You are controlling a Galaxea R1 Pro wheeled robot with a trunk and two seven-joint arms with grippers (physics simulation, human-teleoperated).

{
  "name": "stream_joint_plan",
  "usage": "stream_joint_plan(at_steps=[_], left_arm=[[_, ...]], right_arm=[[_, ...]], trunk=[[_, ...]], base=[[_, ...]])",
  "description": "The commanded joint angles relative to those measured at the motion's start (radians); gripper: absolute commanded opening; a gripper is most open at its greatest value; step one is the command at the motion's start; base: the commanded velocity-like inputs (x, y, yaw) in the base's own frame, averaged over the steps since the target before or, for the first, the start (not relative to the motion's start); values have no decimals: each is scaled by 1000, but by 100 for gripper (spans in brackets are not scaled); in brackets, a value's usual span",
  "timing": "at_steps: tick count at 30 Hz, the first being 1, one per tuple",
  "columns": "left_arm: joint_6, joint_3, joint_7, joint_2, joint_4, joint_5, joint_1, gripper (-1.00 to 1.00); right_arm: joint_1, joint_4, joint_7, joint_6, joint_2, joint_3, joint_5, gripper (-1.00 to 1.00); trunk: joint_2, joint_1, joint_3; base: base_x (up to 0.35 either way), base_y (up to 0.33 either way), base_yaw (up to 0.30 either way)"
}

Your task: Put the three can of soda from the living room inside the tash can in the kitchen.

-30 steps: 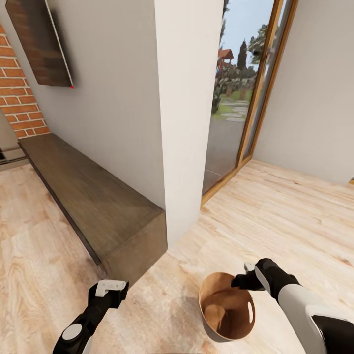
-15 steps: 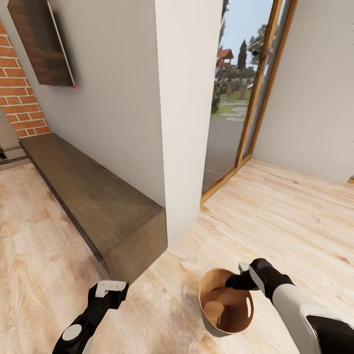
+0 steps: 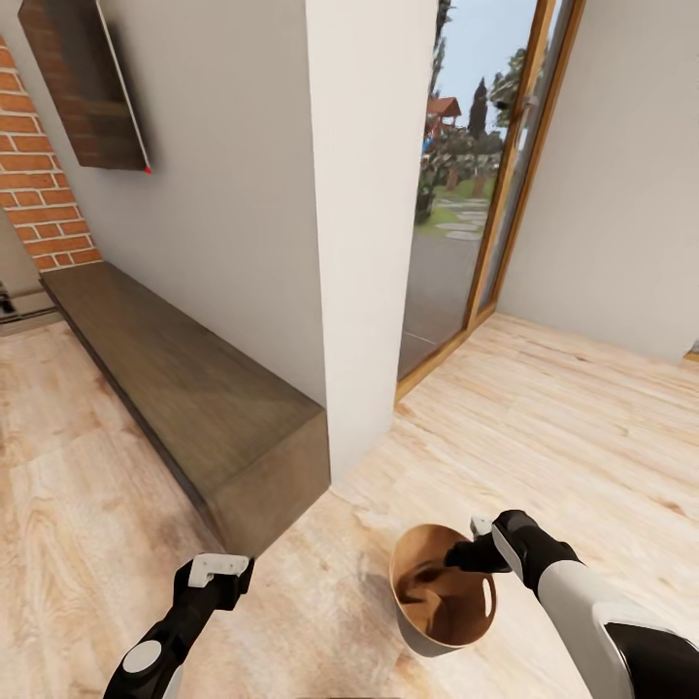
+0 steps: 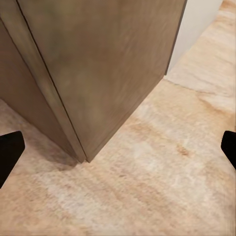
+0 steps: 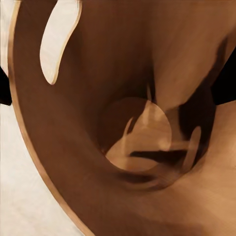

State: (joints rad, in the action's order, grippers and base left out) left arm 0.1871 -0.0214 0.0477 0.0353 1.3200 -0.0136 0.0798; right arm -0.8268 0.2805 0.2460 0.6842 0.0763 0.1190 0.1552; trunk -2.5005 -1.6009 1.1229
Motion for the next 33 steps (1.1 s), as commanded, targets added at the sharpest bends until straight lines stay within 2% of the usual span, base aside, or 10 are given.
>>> stream_joint_plan(at_steps=[1,13,27,33], left_arm=[[0,0,0,0,0,0,0,100],[0,0,1,0,1,0,0,100],[0,0,1,0,1,4,-1,100],[0,0,1,0,1,5,-2,100]], right_arm=[[0,0,0,0,0,0,0,100],[0,0,4,0,-1,-1,1,100],[0,0,4,0,-1,-2,2,100],[0,0,4,0,-1,-2,3,100]], trunk=[[0,0,0],[0,0,0],[0,0,0],[-1,-3,23]], base=[[-4,-125,0],[-1,-196,0],[0,-32,0],[0,-2,0]])
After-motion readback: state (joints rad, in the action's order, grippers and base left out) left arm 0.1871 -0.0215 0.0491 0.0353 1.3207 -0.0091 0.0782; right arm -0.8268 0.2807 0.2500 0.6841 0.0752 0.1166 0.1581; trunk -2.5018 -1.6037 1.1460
